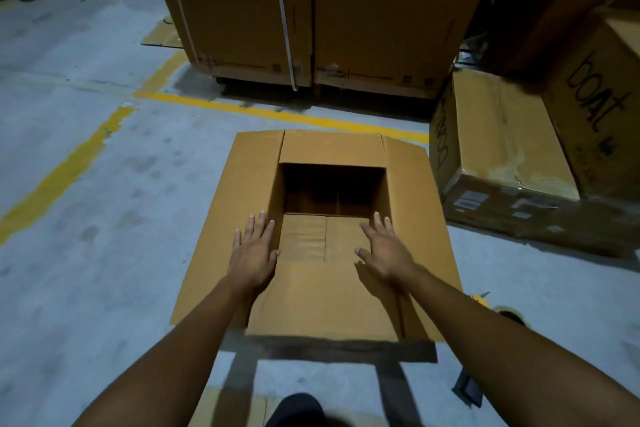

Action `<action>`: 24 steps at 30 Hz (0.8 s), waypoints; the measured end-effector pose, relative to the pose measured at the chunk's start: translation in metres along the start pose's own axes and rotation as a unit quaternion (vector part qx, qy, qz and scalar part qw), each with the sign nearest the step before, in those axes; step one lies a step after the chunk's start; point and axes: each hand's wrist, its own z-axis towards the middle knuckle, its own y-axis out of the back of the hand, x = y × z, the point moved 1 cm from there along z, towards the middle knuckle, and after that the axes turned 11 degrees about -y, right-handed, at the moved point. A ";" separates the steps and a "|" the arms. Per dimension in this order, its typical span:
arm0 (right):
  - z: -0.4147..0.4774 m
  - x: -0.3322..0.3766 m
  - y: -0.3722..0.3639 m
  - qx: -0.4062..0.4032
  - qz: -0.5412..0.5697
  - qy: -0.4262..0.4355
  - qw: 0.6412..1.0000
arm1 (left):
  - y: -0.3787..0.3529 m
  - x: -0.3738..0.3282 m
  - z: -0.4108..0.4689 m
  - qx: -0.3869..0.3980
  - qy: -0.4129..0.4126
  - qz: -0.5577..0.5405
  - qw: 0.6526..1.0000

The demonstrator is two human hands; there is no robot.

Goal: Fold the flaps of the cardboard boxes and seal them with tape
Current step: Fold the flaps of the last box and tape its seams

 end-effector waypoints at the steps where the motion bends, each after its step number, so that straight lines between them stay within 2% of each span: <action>1: -0.014 0.005 -0.004 -0.001 0.008 0.004 1.000 | -0.001 0.001 -0.013 0.005 0.003 -0.007 1.000; 11: -0.158 0.058 -0.022 -0.074 0.065 0.024 0.995 | 0.017 -0.010 -0.122 0.014 0.009 -0.144 0.989; 19: -0.206 0.043 -0.016 -0.106 0.131 0.047 0.985 | 0.030 -0.034 -0.166 0.016 0.086 -0.192 0.977; 24: -0.198 0.029 -0.006 -0.109 0.174 0.055 0.977 | 0.030 -0.048 -0.171 -0.048 0.162 -0.246 0.954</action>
